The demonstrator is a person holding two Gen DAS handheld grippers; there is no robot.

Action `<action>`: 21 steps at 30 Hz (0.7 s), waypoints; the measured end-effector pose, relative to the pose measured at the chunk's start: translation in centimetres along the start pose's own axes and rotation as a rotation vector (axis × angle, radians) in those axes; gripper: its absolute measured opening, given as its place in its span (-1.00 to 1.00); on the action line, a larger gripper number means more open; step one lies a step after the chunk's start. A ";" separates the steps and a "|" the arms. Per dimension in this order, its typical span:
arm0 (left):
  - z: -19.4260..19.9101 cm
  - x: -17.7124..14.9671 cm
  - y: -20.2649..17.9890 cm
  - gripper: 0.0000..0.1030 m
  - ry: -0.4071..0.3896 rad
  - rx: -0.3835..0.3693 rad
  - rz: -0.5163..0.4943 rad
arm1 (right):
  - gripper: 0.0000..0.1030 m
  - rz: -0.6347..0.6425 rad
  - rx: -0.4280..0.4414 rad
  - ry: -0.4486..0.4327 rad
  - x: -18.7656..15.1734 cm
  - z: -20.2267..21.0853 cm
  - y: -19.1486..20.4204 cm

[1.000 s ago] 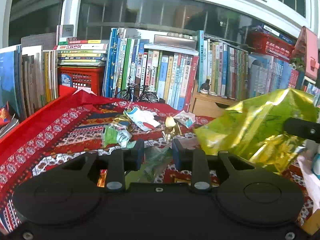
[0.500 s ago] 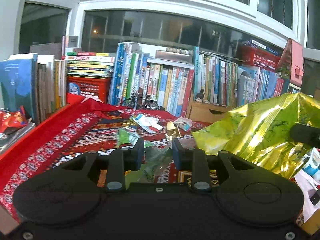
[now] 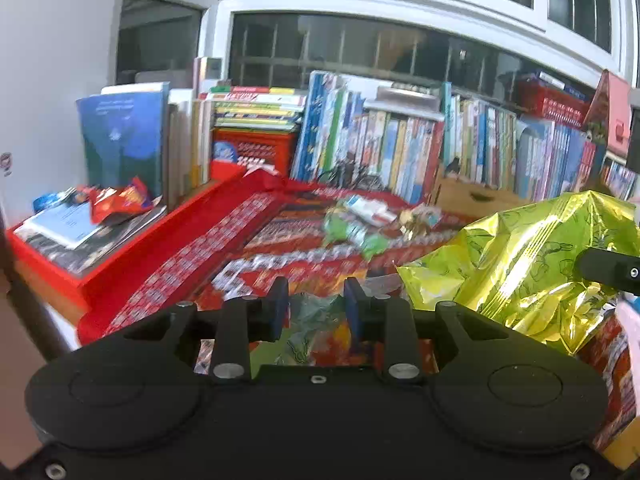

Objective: Collect trash
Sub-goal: 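Carry the green bag and gold foil toward the bed edge with both tools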

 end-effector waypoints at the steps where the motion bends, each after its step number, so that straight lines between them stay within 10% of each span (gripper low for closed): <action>1: 0.3 -0.6 0.4 -0.46 0.009 0.006 0.004 | -0.86 0.001 0.004 0.015 -0.6 -0.1 0.3; 21: 2.3 -13.5 5.2 -0.45 0.223 0.134 0.071 | -0.85 0.044 0.079 0.196 -8.7 -1.2 5.1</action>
Point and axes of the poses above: each gripper's, at about its wrist camera, not at the fingertips, and z roughly against the way its jaws point, y to its left, x to its top, the point moved 8 cm from there along -z, roughly the way its jaws point, and after that the axes turned 3 degrees about y, right-handed, at the moved point
